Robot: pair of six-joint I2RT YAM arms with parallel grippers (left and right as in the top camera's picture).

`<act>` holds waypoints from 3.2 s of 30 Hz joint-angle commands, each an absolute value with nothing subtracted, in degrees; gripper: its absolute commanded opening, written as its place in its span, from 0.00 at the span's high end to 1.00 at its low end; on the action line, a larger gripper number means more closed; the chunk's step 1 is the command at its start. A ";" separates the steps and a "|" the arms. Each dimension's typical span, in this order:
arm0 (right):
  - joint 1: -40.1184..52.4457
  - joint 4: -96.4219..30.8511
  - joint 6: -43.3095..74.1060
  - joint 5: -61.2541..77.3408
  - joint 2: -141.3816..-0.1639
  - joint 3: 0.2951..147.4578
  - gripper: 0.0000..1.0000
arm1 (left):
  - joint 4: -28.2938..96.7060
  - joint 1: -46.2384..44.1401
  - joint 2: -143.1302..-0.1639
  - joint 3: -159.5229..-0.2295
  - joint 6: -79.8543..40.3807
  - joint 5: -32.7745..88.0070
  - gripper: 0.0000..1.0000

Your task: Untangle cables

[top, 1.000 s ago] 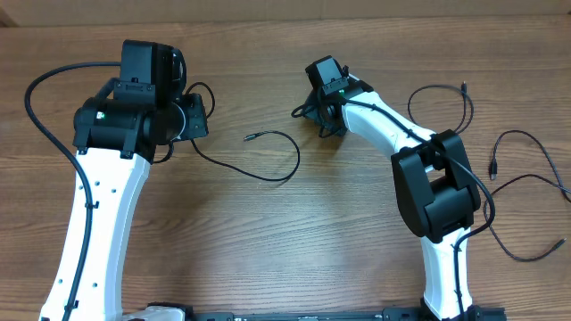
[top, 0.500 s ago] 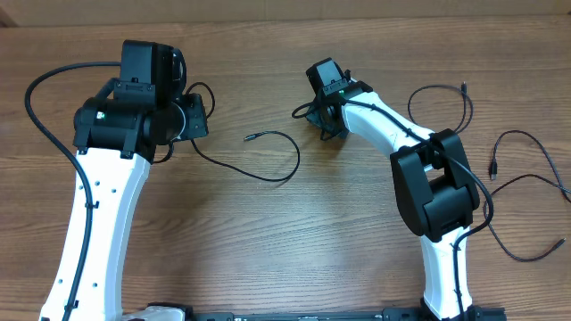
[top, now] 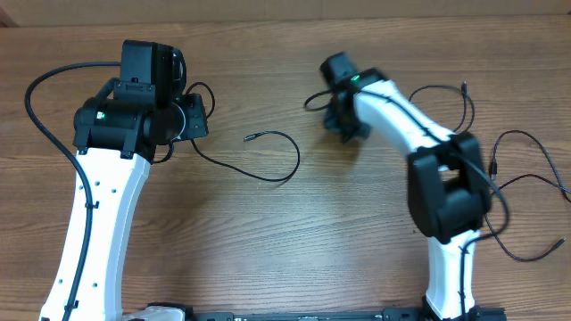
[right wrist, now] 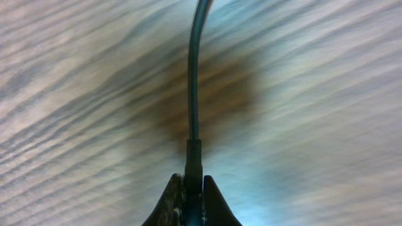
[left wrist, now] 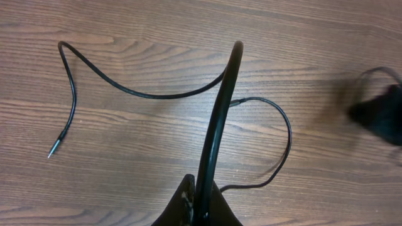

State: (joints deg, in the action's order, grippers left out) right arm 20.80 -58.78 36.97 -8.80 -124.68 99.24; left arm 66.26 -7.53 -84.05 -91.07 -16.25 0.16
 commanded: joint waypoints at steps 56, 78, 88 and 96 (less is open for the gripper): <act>-35.00 -60.62 36.62 -13.58 -101.95 76.14 0.37 | 66.28 -7.97 -84.33 -91.09 -15.18 0.01 0.96; -26.33 -57.56 -6.15 41.91 -102.00 99.42 0.96 | 67.26 -7.97 -84.33 -91.11 -15.25 0.03 0.96; -22.15 -64.10 -4.51 19.46 -102.26 101.97 0.85 | 67.33 -7.97 -84.33 -91.09 -15.42 1.34 0.96; -24.88 -65.14 9.21 -1.85 -102.37 93.25 0.14 | 67.18 -7.97 -84.33 -91.11 -15.42 1.54 0.96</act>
